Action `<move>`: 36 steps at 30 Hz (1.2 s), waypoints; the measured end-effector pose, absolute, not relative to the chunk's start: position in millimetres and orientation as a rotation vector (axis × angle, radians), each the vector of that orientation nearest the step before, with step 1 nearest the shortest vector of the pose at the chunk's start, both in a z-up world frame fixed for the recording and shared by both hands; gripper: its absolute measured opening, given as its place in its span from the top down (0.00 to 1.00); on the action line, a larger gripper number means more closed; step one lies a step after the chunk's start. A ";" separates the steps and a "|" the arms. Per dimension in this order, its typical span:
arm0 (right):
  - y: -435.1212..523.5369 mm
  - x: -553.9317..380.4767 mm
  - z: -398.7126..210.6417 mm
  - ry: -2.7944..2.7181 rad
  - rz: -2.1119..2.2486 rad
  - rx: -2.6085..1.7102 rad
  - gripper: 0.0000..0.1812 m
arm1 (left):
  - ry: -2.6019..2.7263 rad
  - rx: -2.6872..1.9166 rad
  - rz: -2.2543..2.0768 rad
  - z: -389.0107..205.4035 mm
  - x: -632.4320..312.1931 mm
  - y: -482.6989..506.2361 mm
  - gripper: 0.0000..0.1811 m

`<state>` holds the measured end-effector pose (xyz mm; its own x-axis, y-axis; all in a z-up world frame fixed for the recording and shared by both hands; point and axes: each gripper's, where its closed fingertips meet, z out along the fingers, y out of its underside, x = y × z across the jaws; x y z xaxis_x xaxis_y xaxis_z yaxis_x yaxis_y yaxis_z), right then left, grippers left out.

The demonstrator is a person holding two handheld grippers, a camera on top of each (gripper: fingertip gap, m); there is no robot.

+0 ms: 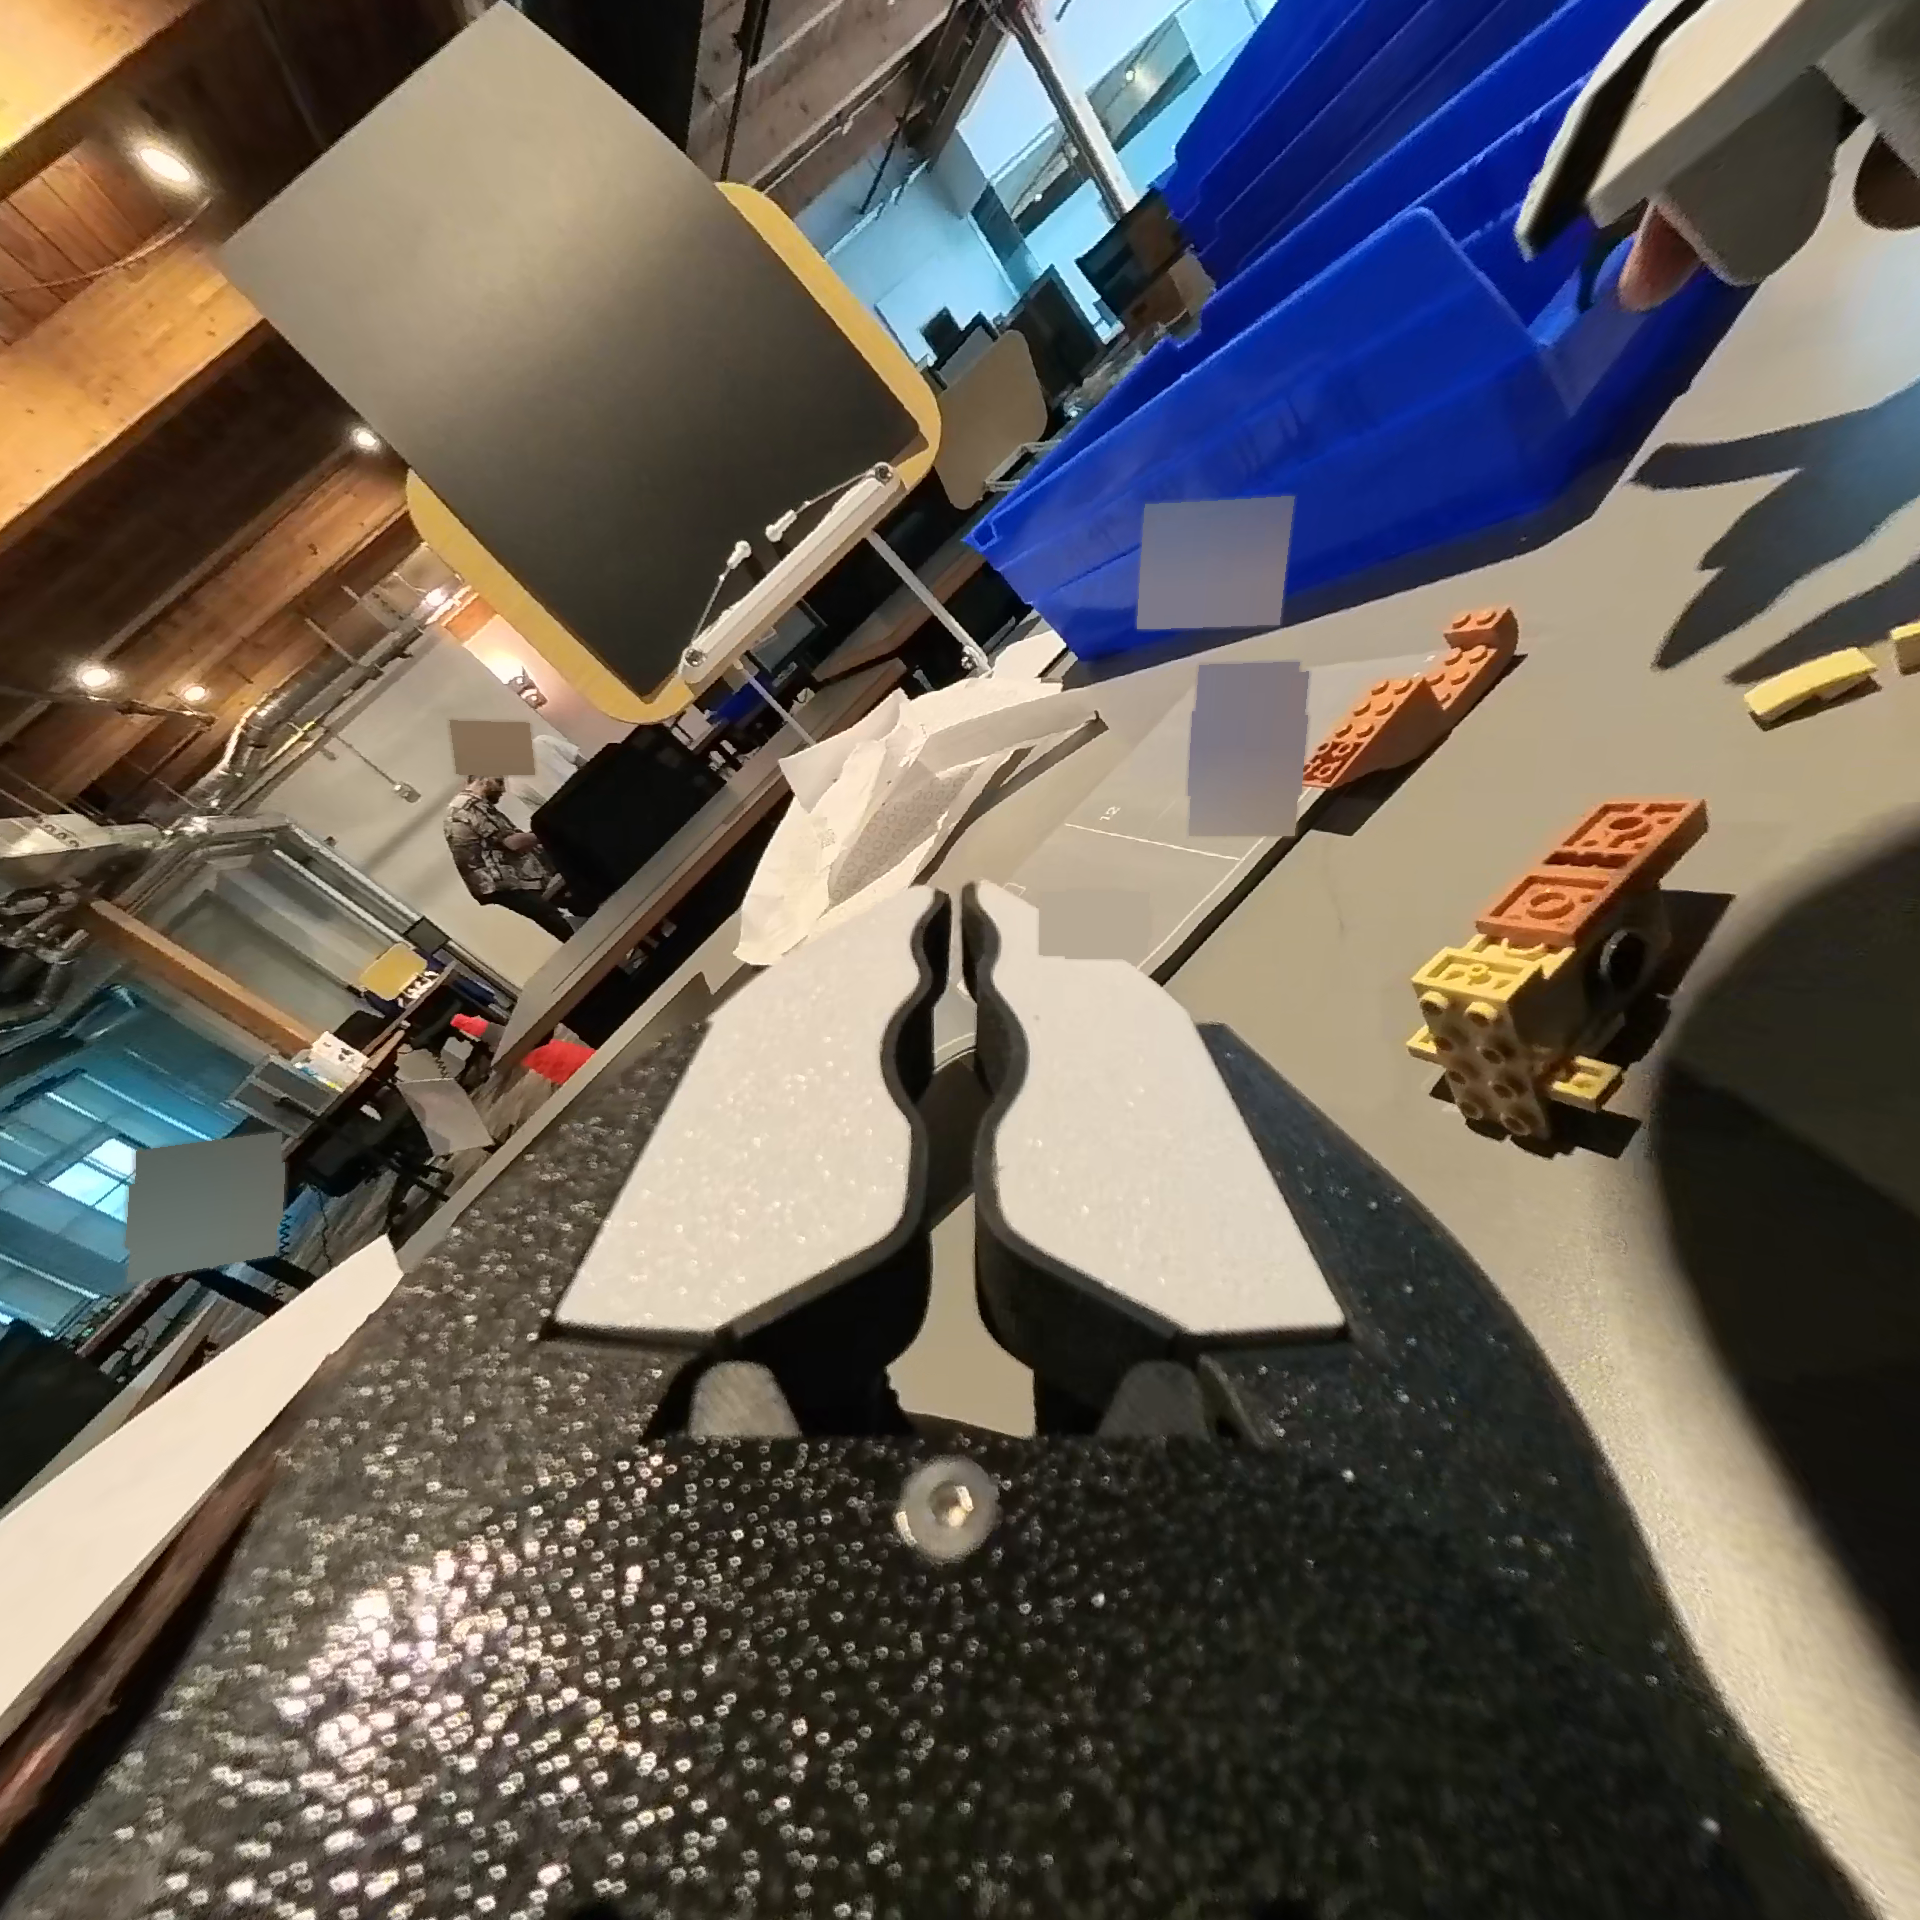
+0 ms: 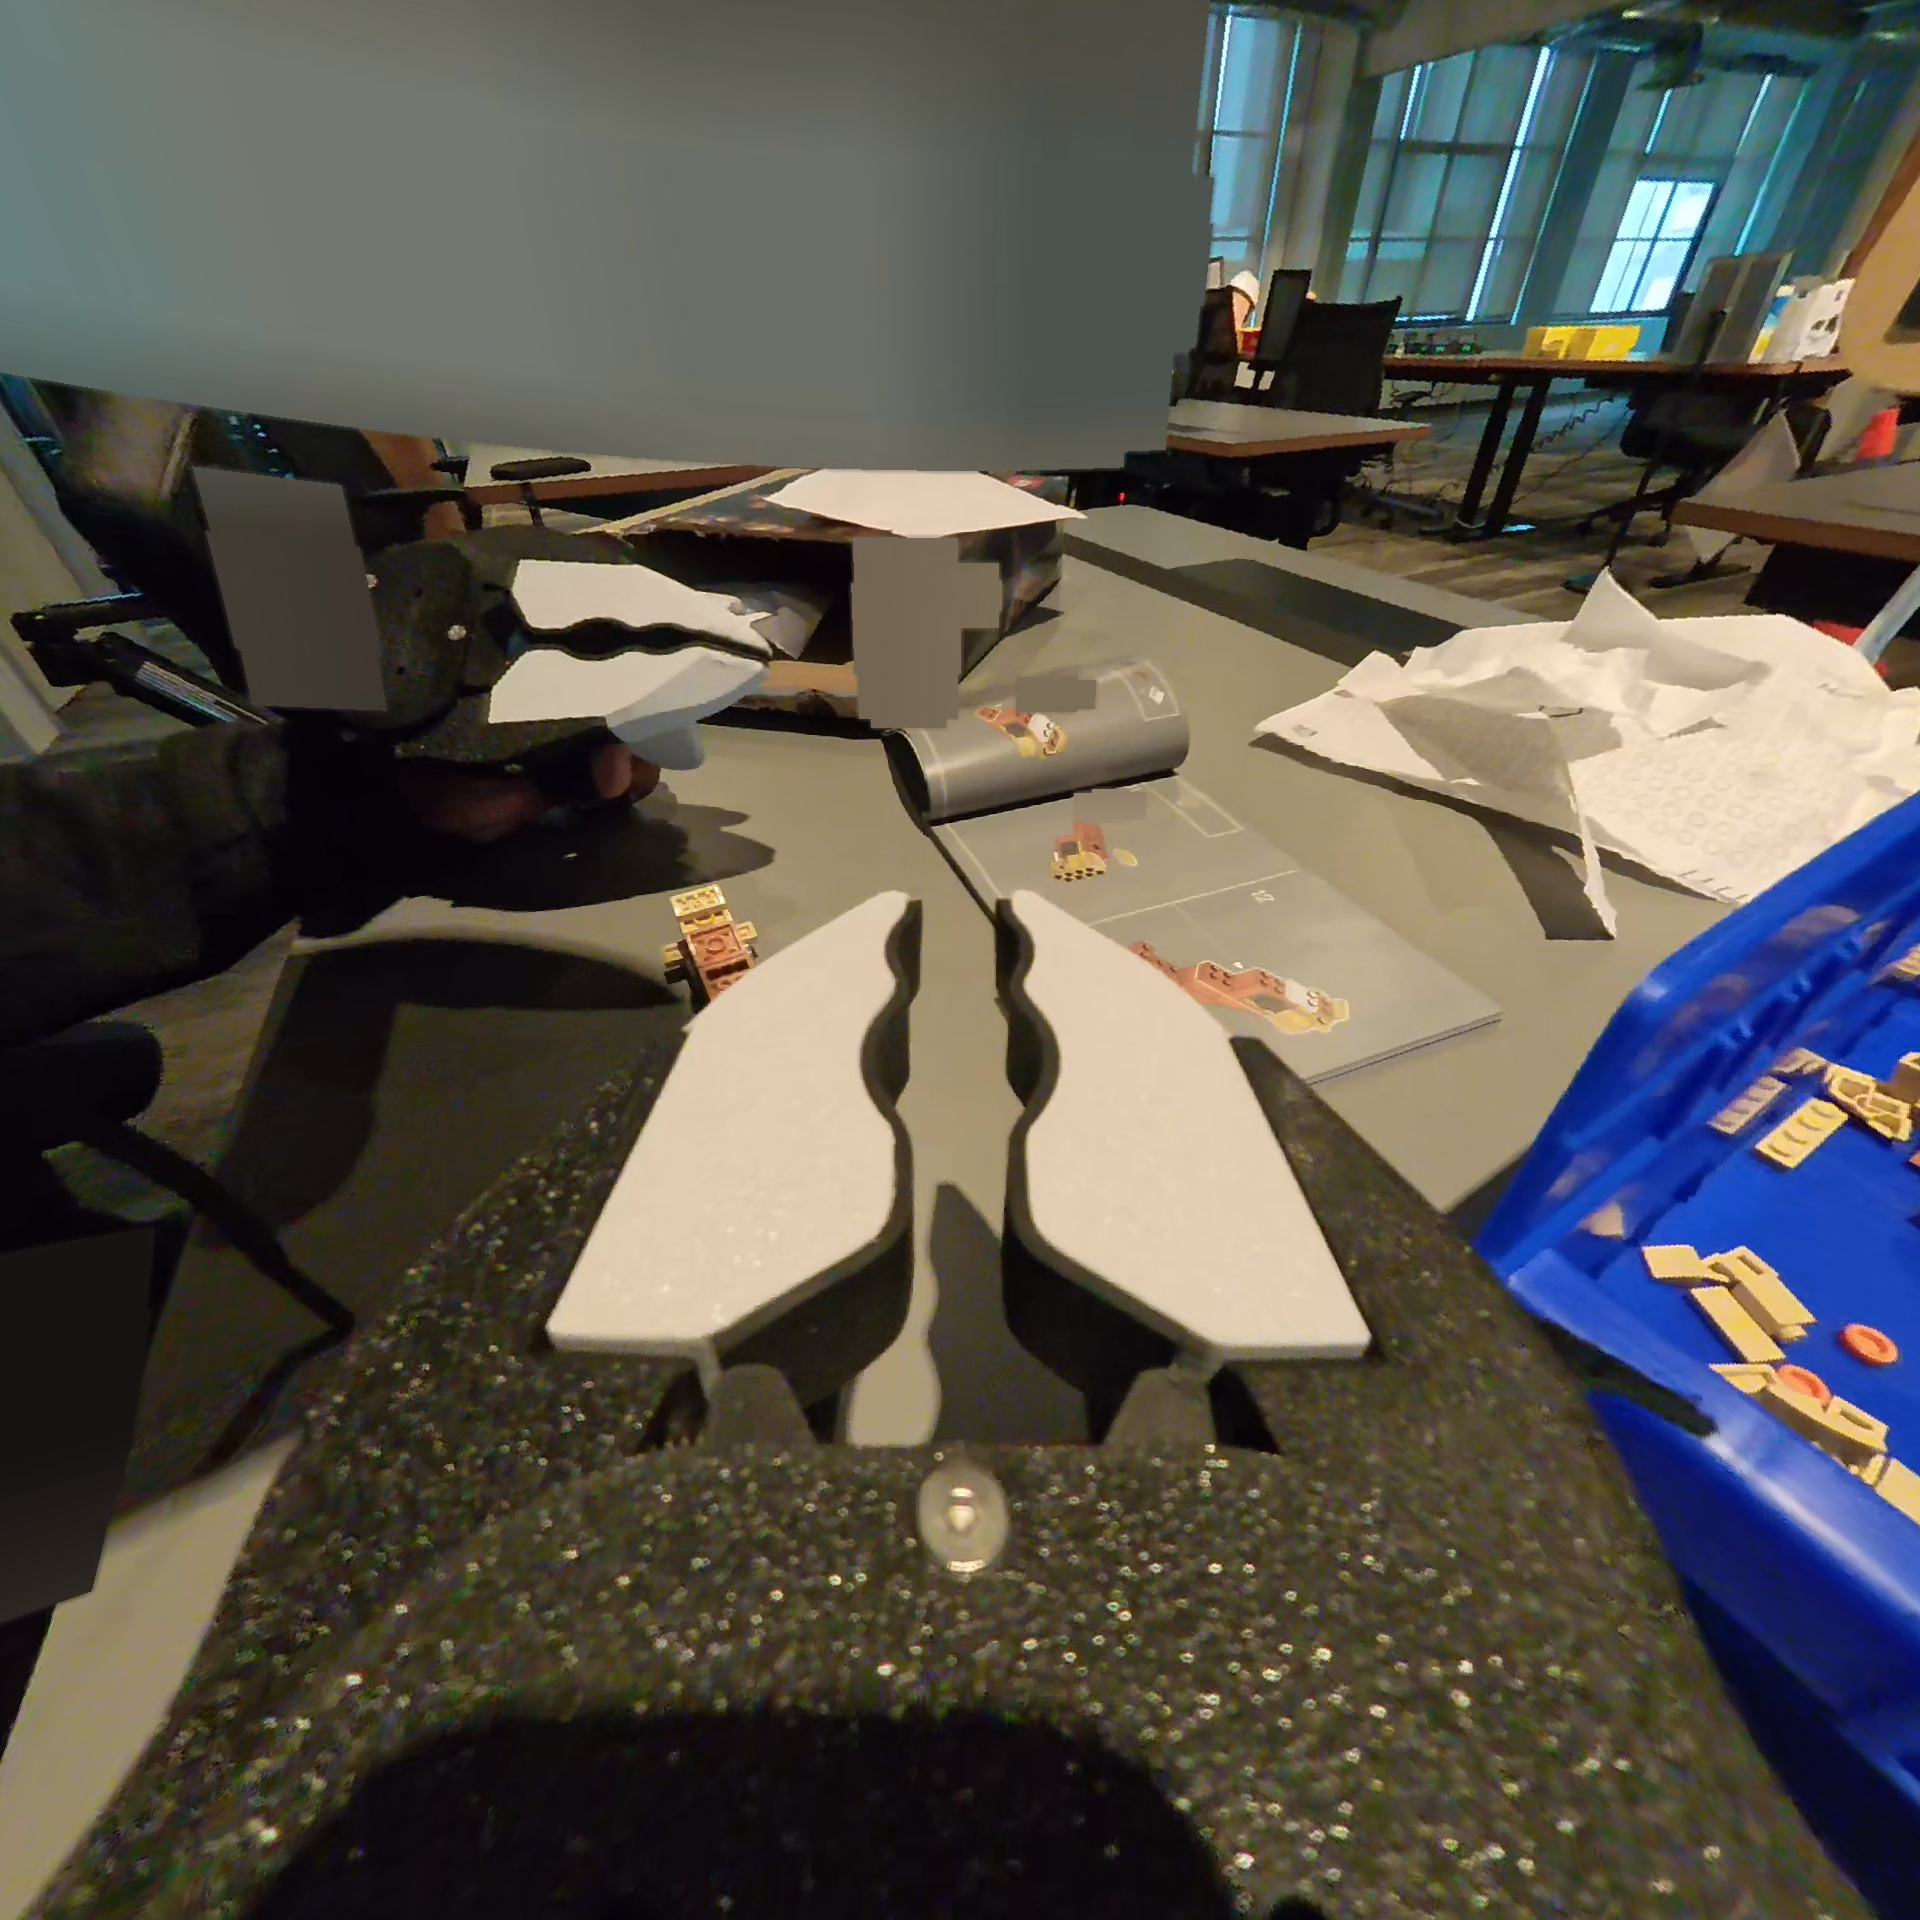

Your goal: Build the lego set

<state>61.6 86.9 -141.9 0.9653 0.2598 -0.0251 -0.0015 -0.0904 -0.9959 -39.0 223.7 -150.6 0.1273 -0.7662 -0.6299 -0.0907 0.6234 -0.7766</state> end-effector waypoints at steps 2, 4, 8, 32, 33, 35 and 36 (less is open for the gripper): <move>86.3 61.7 -141.6 -0.194 0.220 -1.649 0.93 | 1.374 -0.794 -0.580 -150.0 -39.4 223.8 0.99; 86.6 61.9 -142.5 -0.188 0.221 -1.657 0.93 | 1.369 -0.795 -0.579 -149.4 -39.6 224.2 0.99; 88.1 66.0 -146.2 -0.147 0.198 -1.690 0.93 | 1.381 -0.797 -0.561 -151.6 -38.0 224.2 0.99; 95.3 57.4 -169.1 -0.120 0.199 -1.866 0.91 | 1.454 -0.762 -0.568 -158.1 -34.3 212.8 0.97; 95.9 57.1 -170.4 -0.123 0.186 -1.875 0.91 | 1.459 -0.759 -0.594 -157.1 -34.9 209.7 0.97; 96.7 56.4 -172.8 -0.127 0.161 -1.892 0.91 | 1.494 -0.757 -0.651 -158.0 -36.3 201.4 0.97; 96.9 56.2 -173.8 -0.127 0.151 -1.899 0.91 | 1.513 -0.761 -0.673 -159.0 -37.2 197.5 0.97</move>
